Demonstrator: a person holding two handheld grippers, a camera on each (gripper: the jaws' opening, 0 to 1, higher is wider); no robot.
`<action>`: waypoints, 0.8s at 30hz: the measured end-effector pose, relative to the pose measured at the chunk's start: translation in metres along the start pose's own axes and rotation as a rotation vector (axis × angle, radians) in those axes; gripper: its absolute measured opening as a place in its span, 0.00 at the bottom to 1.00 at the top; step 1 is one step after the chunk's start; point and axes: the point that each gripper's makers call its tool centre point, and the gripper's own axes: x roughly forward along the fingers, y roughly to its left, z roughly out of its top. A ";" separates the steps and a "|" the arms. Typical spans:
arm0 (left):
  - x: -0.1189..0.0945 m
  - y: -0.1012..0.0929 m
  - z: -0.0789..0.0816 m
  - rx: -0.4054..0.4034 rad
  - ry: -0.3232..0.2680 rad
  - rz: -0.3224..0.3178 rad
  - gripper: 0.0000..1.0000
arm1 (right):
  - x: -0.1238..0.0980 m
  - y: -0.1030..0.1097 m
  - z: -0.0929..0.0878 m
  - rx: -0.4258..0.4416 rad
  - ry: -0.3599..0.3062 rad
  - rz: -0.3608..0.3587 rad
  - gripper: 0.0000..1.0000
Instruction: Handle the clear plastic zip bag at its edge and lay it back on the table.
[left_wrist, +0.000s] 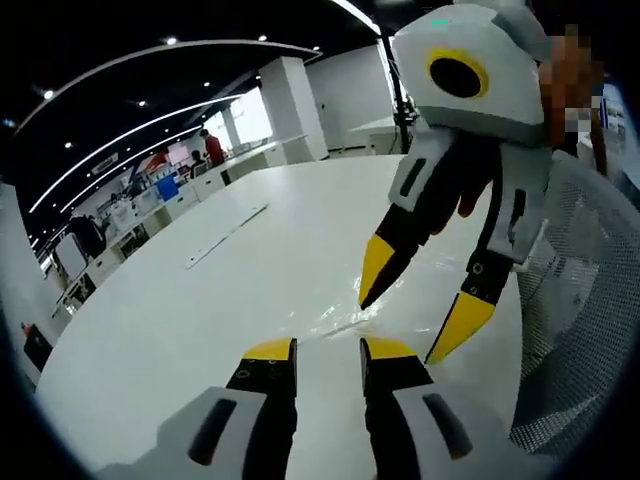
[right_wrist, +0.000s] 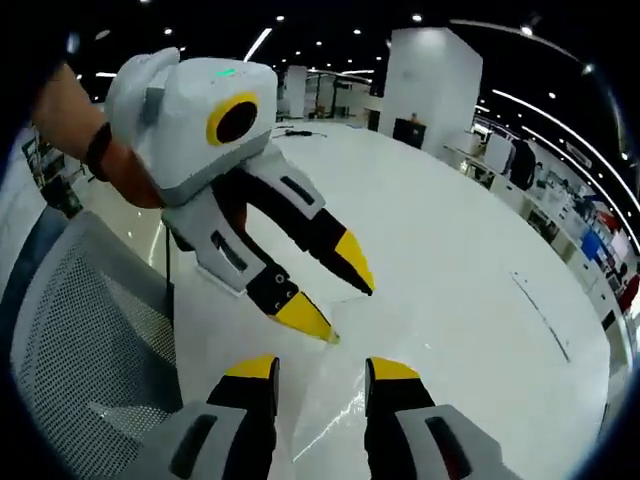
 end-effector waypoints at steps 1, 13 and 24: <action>0.000 0.000 0.000 0.001 0.000 -0.003 0.19 | 0.002 -0.002 -0.003 -0.013 0.018 -0.013 0.30; -0.006 0.000 -0.001 0.037 0.021 -0.007 0.19 | 0.009 -0.007 -0.006 -0.005 0.009 -0.051 0.00; -0.010 0.030 -0.021 0.013 0.069 0.063 0.31 | -0.021 -0.005 0.004 -0.128 -0.026 -0.020 0.00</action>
